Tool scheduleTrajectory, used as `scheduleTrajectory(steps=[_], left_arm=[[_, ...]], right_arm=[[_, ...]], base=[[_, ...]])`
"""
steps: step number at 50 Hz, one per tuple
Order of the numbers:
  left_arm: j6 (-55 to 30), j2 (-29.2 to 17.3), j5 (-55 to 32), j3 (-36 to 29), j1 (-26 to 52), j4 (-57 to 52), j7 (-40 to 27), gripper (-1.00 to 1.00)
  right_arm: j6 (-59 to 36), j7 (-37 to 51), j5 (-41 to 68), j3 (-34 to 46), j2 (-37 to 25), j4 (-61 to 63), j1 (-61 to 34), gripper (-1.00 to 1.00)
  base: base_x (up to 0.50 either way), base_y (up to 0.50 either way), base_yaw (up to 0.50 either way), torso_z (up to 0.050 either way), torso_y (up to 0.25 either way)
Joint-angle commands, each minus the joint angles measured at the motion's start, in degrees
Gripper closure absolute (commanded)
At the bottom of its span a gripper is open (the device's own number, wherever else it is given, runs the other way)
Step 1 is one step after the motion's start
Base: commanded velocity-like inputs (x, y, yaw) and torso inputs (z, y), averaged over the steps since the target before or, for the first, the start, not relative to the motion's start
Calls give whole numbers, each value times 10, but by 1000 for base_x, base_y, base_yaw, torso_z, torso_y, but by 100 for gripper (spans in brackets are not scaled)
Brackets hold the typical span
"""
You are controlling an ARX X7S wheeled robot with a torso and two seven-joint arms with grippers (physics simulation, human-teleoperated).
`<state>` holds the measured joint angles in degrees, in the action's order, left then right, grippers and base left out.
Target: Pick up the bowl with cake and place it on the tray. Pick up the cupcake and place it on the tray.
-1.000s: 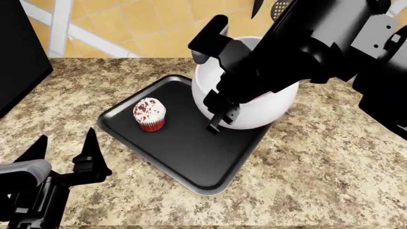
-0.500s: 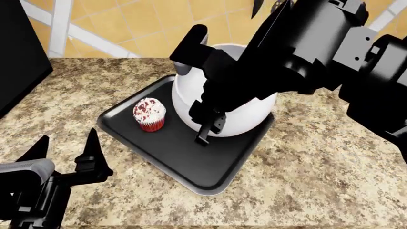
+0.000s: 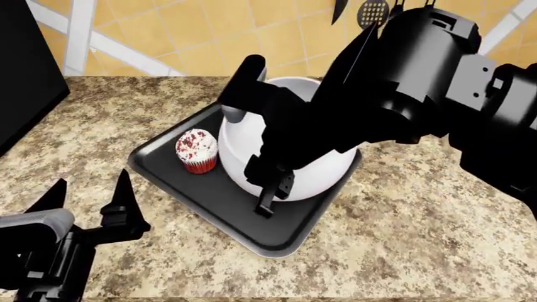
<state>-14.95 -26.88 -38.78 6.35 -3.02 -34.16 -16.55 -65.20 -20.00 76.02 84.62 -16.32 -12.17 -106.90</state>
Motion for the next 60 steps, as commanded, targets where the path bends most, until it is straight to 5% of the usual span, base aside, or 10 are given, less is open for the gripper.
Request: scheduleTrajectory(steps=[1, 41, 42, 60], left_arm=[[2, 2, 0, -3, 0, 2, 0, -100], [8, 0, -5, -1, -1, 4, -3, -100], [9, 0, -6, -1, -1, 4, -3, -100], [12, 0, -7, -1, -1, 7, -4, -100]], right_arm=[[8, 13, -17, -6, -7, 11, 7, 100], [9, 9, -20, 5, -2, -2, 24, 100], [9, 10, -19, 4, -3, -2, 24, -100], [13, 20, -19, -4, -6, 4, 15, -100]], base=[[0, 0, 0, 0, 0], [0, 0, 0, 0, 0], [0, 0, 0, 0, 0], [0, 0, 0, 0, 0]])
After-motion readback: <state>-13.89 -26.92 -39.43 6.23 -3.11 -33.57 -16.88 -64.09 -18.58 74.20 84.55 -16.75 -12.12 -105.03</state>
